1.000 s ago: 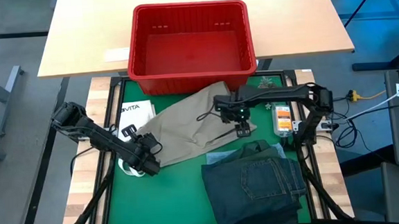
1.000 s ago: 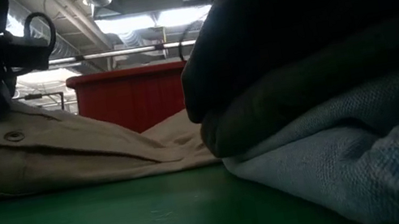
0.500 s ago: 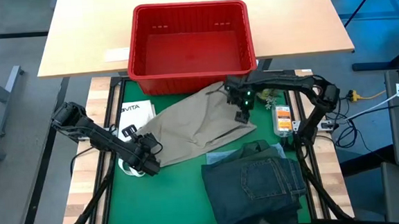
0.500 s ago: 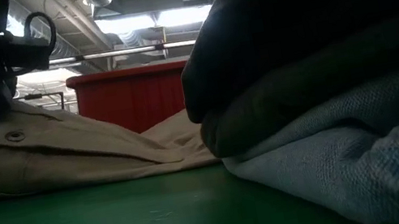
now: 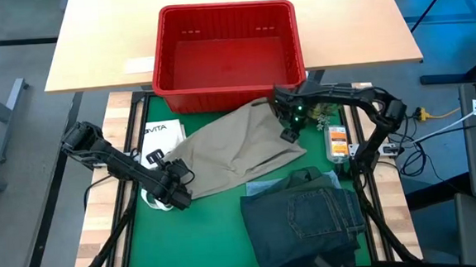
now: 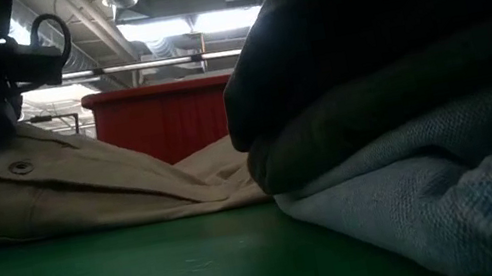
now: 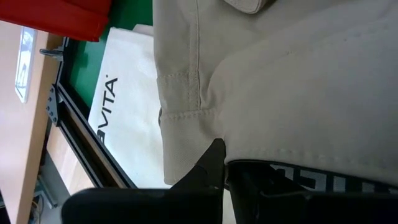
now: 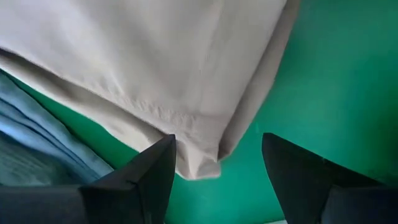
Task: Fold Laundry from Bin
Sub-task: Fold the brown shorts
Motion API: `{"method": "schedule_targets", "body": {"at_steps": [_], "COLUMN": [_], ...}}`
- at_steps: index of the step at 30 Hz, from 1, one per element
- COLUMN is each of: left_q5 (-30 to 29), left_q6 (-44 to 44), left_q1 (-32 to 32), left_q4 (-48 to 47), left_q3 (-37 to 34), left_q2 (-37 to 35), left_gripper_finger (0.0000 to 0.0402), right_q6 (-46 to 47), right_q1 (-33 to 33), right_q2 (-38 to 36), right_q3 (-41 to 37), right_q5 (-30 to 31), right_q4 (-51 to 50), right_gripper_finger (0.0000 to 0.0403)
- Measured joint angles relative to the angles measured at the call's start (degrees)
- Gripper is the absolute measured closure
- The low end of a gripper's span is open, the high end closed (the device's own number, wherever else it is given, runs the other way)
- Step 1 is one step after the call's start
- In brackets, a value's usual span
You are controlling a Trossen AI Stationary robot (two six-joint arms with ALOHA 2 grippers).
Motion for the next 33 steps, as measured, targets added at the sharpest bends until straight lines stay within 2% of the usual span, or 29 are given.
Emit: {"method": "schedule_targets", "body": {"at_steps": [7, 14, 20, 25, 31, 33], "left_q5": [0.0, 0.0, 0.0, 0.0, 0.2, 0.6], "left_q6": [0.0, 0.0, 0.0, 0.0, 0.0, 0.0], "left_q1": [0.0, 0.0, 0.0, 0.0, 0.0, 0.0], "left_q4": [0.0, 0.0, 0.0, 0.0, -0.8, -1.6], "left_q3": [0.0, 0.0, 0.0, 0.0, 0.0, 0.0], "left_q2": [0.0, 0.0, 0.0, 0.0, 0.0, 0.0], "left_gripper_finger": [0.0397, 0.0397, 0.0397, 0.0397, 0.0397, 0.0397], "right_q6": [0.1, 0.1, -1.4, -1.9, -4.0, -5.8], "right_q1": [0.7, 0.6, 0.6, 0.7, 0.7, 0.7], "right_q2": [-0.1, -0.1, -0.1, -0.1, -0.2, -1.1], "right_q3": [-5.4, -5.9, -5.9, -5.9, -5.9, -5.9], "right_q5": [-1.9, -6.5, -16.0, -18.6, -18.6, -18.6], "right_q4": [7.2, 11.1, 11.2, 10.9, 6.6, 4.1], "right_gripper_finger": [0.0165, 0.0165, 0.0177, 0.0243, 0.0375, 0.039]}}
